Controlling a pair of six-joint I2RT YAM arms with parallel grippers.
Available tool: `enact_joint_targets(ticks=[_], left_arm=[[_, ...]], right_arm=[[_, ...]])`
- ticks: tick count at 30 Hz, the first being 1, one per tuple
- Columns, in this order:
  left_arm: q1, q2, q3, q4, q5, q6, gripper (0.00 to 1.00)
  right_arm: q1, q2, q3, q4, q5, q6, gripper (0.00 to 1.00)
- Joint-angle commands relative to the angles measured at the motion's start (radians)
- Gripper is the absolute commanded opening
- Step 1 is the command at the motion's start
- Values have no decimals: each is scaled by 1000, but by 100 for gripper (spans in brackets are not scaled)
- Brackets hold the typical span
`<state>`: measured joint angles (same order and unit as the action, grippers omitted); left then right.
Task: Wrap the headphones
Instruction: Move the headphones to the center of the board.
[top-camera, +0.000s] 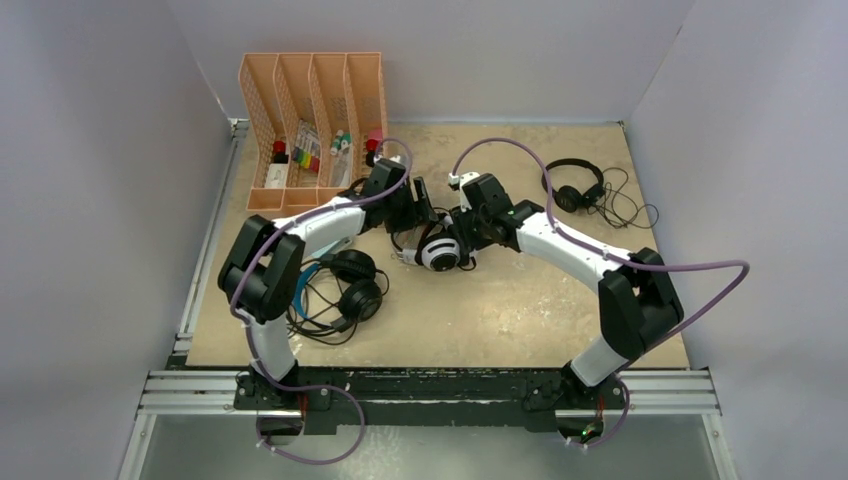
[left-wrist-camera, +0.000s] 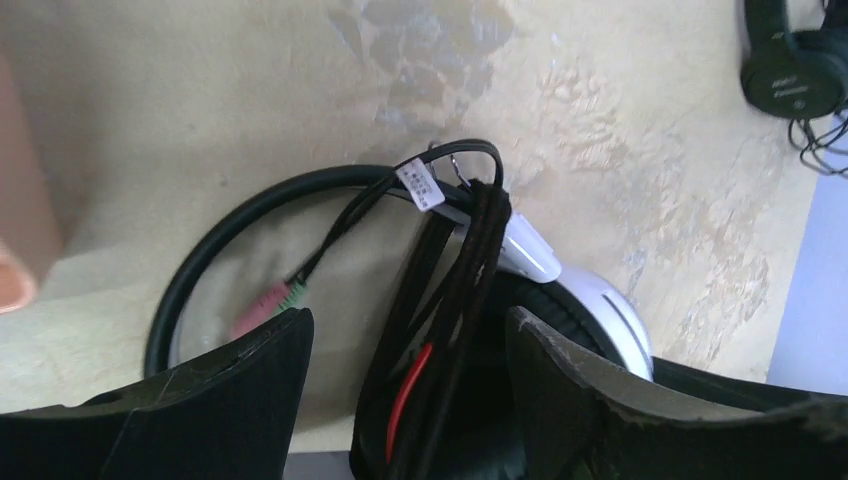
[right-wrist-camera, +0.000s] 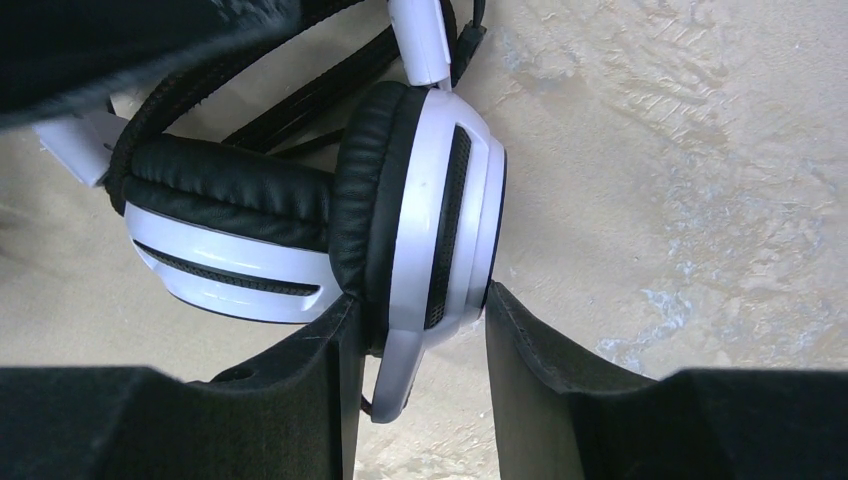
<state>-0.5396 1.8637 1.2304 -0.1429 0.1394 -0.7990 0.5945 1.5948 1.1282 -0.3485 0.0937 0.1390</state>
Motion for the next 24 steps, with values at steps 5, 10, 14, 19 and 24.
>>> enact_joint_targets(ticks=[5, 10, 14, 19, 24], left_arm=[[38, -137, 179, -161, -116, 122, 74], [48, -221, 229, -259, -136, 164, 77], [50, -325, 238, -357, -203, 211, 77], [58, -508, 153, -475, -294, 247, 77], [58, -719, 57, -597, -363, 208, 76]], right_arm=[[-5, 6, 59, 27, 115, 34, 5], [-33, 48, 90, 34, 190, 24, 5], [-124, 81, 130, 54, 182, -6, 5], [-216, 166, 211, 152, 160, -67, 9], [-253, 330, 353, 220, 149, -133, 12]])
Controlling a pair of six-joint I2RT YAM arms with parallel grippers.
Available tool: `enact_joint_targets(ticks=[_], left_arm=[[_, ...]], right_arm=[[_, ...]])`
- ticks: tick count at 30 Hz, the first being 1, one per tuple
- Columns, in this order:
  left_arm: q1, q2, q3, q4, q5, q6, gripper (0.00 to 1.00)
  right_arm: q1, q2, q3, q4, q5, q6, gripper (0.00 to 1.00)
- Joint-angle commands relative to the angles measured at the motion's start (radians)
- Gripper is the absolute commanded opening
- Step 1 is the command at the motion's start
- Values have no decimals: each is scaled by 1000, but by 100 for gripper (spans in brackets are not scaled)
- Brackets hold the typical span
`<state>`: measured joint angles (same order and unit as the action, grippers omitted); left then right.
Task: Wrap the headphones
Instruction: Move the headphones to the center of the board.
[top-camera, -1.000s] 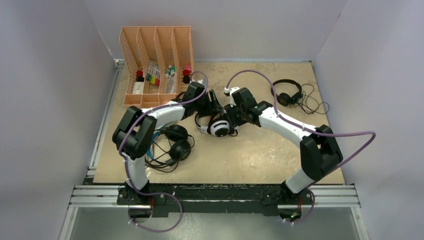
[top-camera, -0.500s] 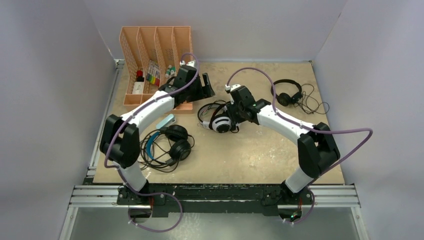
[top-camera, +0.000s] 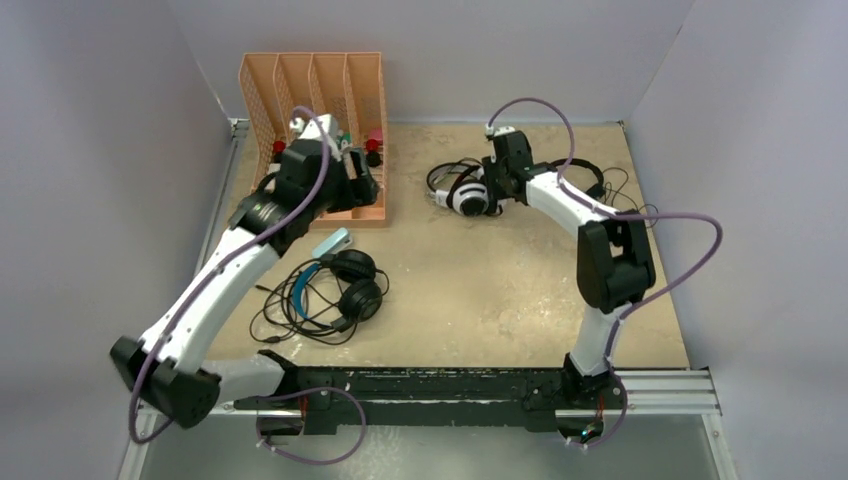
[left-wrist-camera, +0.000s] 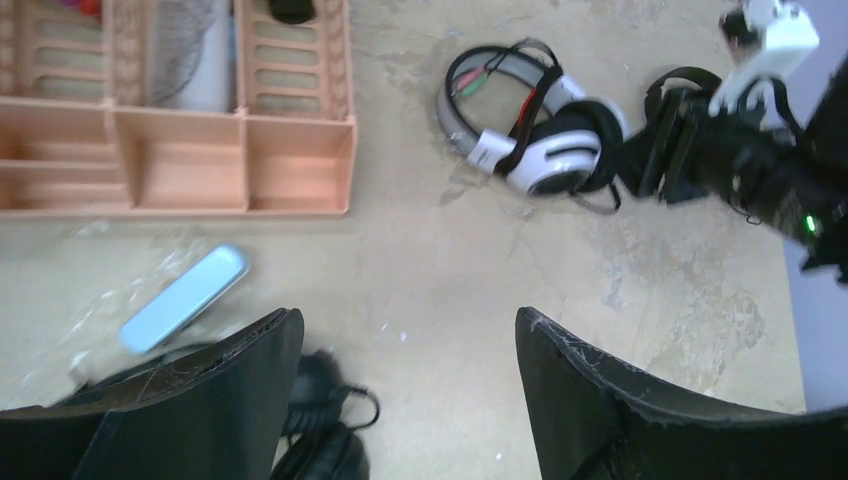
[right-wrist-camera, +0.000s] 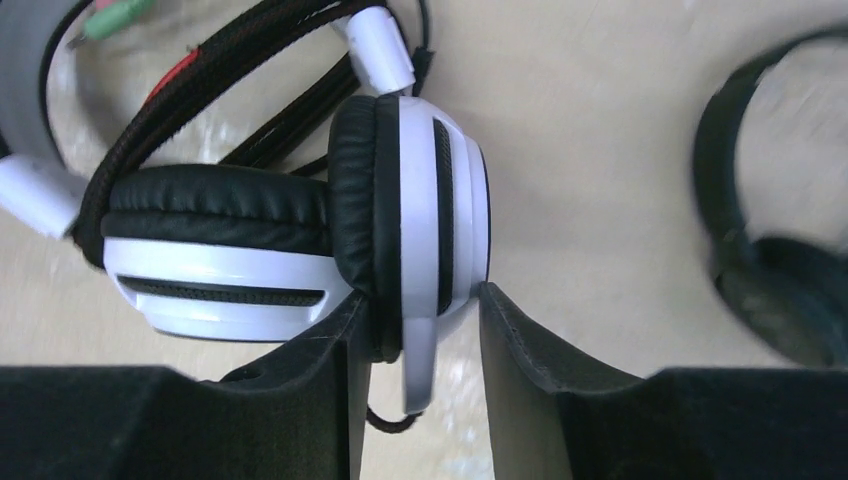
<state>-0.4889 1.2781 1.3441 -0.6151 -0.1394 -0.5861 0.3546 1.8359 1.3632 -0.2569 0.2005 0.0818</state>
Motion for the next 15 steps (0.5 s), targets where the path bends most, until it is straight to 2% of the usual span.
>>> enact_joint_targets(ticks=[1, 4, 7, 12, 15], left_arm=[[7, -169, -84, -148, -83, -23, 75], [7, -281, -158, -183, -62, -89, 74], [7, -374, -207, -183, -38, -144, 74], [7, -415, -196, -230, -42, -147, 74], [7, -421, -197, -202, -31, -135, 74]], right_arm=[[-15, 119, 147, 125, 49, -77, 13], [-22, 170, 211, 138, 52, -122, 19], [-35, 190, 258, 144, 41, -136, 32], [-39, 176, 411, -54, -10, -128, 71], [-40, 73, 457, -161, 6, -115, 89]])
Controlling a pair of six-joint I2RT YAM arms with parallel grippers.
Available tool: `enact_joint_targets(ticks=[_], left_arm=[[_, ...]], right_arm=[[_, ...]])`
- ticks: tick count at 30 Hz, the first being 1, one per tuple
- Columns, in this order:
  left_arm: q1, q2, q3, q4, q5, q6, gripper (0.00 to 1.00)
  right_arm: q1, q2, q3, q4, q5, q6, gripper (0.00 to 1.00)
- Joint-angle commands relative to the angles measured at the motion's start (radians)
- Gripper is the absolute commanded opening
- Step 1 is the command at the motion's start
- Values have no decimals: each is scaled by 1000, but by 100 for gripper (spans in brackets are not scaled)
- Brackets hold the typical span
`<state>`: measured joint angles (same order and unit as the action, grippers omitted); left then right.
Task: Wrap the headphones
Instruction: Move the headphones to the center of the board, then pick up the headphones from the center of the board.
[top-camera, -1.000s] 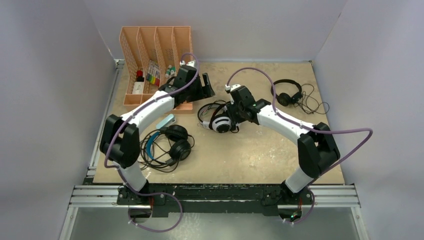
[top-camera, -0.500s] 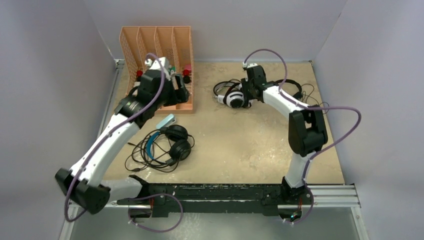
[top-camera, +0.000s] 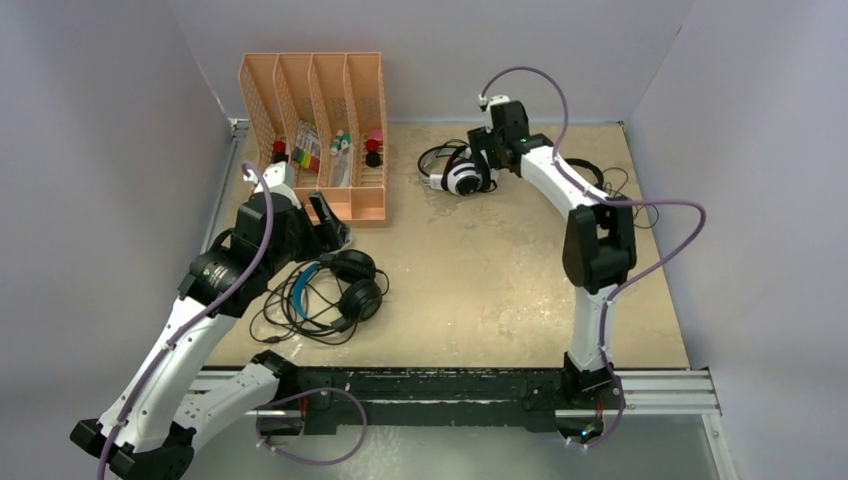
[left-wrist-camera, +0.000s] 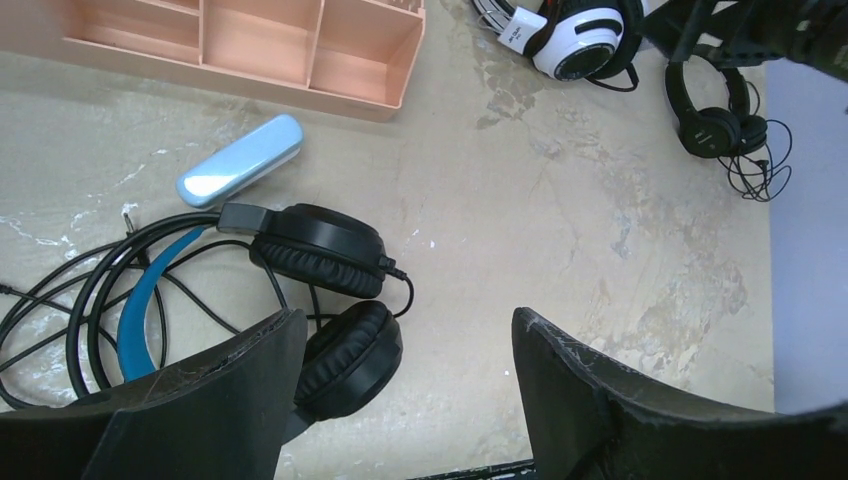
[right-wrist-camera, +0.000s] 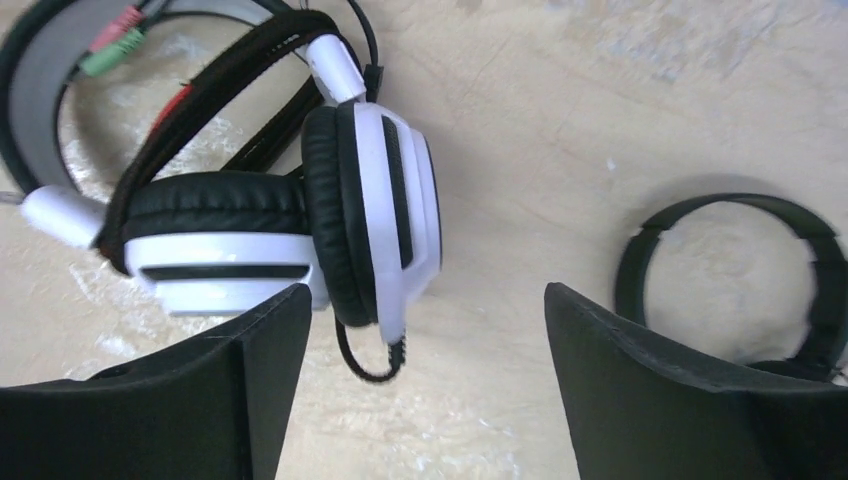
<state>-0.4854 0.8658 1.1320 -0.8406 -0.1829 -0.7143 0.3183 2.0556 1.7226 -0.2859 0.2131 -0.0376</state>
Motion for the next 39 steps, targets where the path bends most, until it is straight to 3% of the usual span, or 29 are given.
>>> enact_joint_targets(ticks=[1, 5, 10, 13, 18, 23, 29, 33, 39], left_arm=[[4, -6, 14, 38, 24, -2, 74], [4, 14, 6, 89, 79, 23, 74], [4, -4, 20, 95, 115, 50, 74], [4, -31, 16, 94, 142, 52, 74], [4, -82, 1, 53, 146, 59, 74], [4, -101, -9, 28, 151, 67, 75], [4, -93, 0, 46, 158, 61, 74], [4, -80, -1, 62, 170, 58, 75], [4, -33, 3, 66, 171, 60, 75]], right_arm=[[-3, -192, 92, -169, -39, 9, 96], [-22, -350, 15, -212, 34, 18, 99], [-251, -375, -111, -156, -15, 114, 99], [-370, -294, -86, -133, 12, 116, 99], [-542, -114, 39, -139, -94, 189, 98], [-604, 100, 239, -219, -201, 225, 89], [-603, 134, 158, -151, -211, 271, 83], [-602, 144, 94, -108, -237, 288, 74], [-603, 43, -88, -22, -260, 325, 42]])
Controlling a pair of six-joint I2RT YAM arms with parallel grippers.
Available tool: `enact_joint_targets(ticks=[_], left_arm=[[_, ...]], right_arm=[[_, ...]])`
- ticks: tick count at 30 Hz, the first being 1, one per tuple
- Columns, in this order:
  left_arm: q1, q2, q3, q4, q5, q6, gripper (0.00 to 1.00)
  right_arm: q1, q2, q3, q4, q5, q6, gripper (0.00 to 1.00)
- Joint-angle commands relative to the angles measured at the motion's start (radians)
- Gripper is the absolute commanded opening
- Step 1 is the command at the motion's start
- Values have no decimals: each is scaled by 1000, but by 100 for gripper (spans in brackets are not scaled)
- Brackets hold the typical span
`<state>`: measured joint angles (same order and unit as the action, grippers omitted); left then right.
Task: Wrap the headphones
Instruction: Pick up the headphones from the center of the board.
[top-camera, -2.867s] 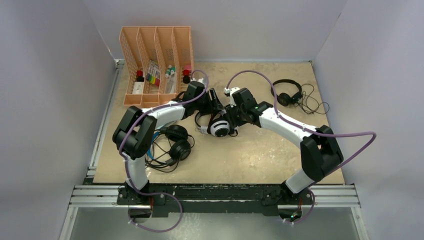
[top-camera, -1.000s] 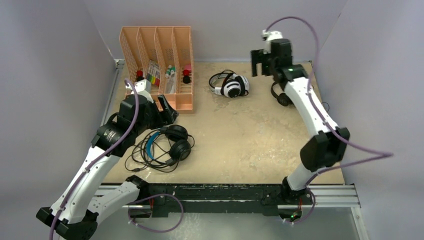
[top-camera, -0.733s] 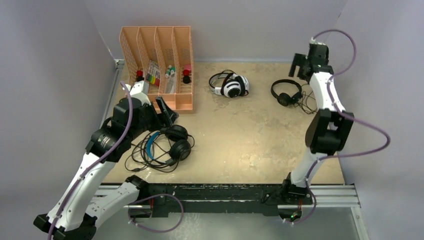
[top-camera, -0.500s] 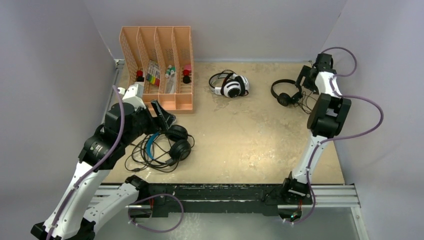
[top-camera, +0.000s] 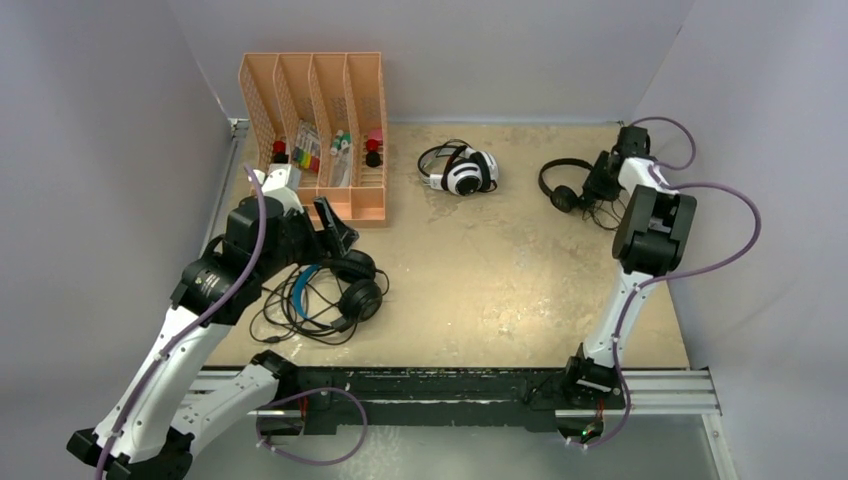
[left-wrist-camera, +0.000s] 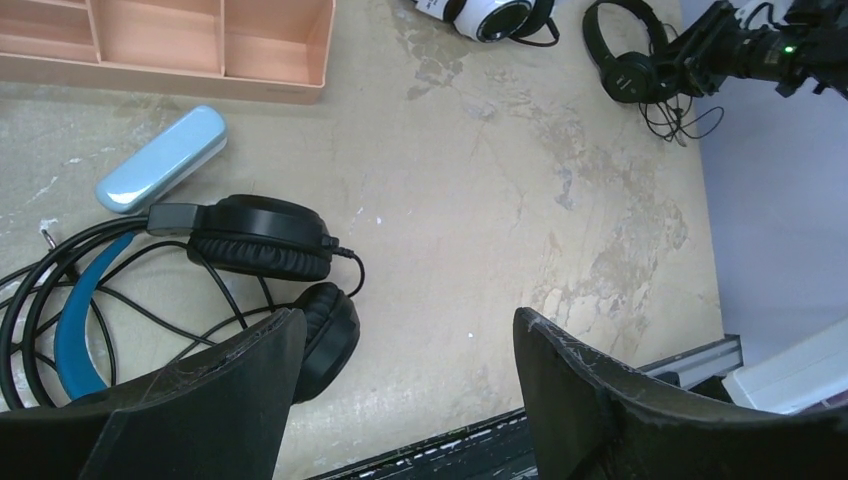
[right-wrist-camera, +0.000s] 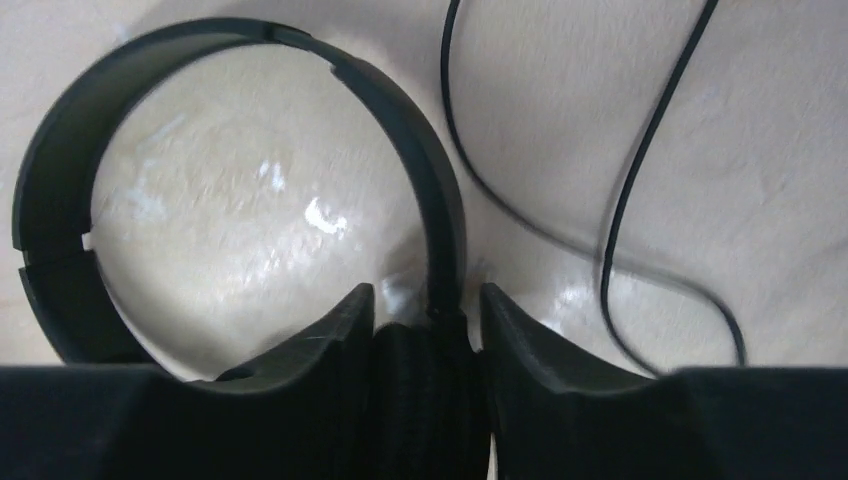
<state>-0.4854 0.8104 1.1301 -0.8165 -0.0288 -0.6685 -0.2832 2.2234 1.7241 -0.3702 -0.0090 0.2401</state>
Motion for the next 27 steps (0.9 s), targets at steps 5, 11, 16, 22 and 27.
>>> enact_joint_targets(ticks=[5, 11, 16, 22, 27], left_arm=[[4, 50, 23, 62, 8, 11, 75], [4, 157, 35, 159, 82, -10, 78], [3, 310, 170, 162, 98, -30, 77], [-116, 411, 192, 154, -91, -19, 80], [-260, 493, 170, 188, -233, -29, 80]], right_arm=[[0, -356, -194, 65, 42, 4, 9], [234, -775, -450, 90, 112, -80, 3], [498, -988, -585, 102, 41, -112, 2], [721, -1030, -604, 91, -127, -183, 2], [828, -983, -592, 94, -189, -220, 2]])
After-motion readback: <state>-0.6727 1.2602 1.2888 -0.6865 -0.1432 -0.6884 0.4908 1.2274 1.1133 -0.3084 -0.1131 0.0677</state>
